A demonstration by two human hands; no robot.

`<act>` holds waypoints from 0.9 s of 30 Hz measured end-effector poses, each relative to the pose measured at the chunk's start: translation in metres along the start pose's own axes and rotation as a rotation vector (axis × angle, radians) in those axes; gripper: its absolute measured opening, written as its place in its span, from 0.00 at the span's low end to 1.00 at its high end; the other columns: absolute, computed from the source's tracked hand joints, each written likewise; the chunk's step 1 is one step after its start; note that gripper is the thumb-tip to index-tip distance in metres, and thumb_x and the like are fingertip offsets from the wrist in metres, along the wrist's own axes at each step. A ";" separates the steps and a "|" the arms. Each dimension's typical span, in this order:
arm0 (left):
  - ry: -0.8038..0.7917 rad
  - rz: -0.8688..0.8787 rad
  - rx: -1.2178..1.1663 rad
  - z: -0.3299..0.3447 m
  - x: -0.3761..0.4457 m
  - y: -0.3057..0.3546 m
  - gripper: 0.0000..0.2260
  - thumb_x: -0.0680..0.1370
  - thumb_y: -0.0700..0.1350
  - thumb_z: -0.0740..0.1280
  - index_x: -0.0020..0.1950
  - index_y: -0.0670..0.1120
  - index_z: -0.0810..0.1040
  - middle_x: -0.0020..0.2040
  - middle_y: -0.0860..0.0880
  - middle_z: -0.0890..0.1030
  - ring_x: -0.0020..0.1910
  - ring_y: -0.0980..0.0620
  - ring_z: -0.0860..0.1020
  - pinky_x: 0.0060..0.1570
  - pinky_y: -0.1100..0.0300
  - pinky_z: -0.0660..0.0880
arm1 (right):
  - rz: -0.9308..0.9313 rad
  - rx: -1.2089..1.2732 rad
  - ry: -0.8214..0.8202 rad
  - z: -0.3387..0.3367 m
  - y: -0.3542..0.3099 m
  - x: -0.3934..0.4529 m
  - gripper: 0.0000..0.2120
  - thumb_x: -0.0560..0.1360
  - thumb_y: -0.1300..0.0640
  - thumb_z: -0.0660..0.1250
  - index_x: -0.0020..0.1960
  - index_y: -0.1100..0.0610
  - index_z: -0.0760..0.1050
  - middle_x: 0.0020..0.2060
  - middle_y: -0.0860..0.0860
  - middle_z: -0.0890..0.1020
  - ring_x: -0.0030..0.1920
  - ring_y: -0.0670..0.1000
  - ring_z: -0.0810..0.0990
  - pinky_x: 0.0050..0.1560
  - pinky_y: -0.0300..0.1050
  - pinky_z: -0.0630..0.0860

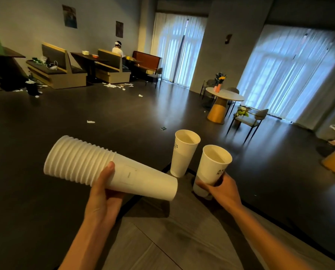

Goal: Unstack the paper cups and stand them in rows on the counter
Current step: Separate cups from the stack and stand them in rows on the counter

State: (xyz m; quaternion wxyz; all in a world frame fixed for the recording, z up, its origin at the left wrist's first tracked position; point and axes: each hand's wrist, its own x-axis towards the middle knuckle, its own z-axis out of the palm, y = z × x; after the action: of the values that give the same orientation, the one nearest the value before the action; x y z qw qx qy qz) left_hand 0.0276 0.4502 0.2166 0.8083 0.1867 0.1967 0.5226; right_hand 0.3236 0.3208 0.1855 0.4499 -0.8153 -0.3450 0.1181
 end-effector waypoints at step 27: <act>-0.162 -0.391 0.158 0.081 -0.072 -0.090 0.47 0.47 0.41 0.84 0.65 0.50 0.73 0.63 0.40 0.80 0.62 0.39 0.78 0.57 0.35 0.77 | 0.162 0.020 -0.693 -0.073 -0.054 -0.083 0.26 0.62 0.32 0.70 0.54 0.46 0.74 0.51 0.46 0.81 0.52 0.47 0.82 0.54 0.41 0.77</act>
State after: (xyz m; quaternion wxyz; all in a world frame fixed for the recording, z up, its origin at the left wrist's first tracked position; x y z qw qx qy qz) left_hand 0.1111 0.3421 0.2488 0.8902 0.2491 0.2042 0.3221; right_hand 0.2746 0.2368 0.2609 0.3033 -0.7471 -0.4101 0.4263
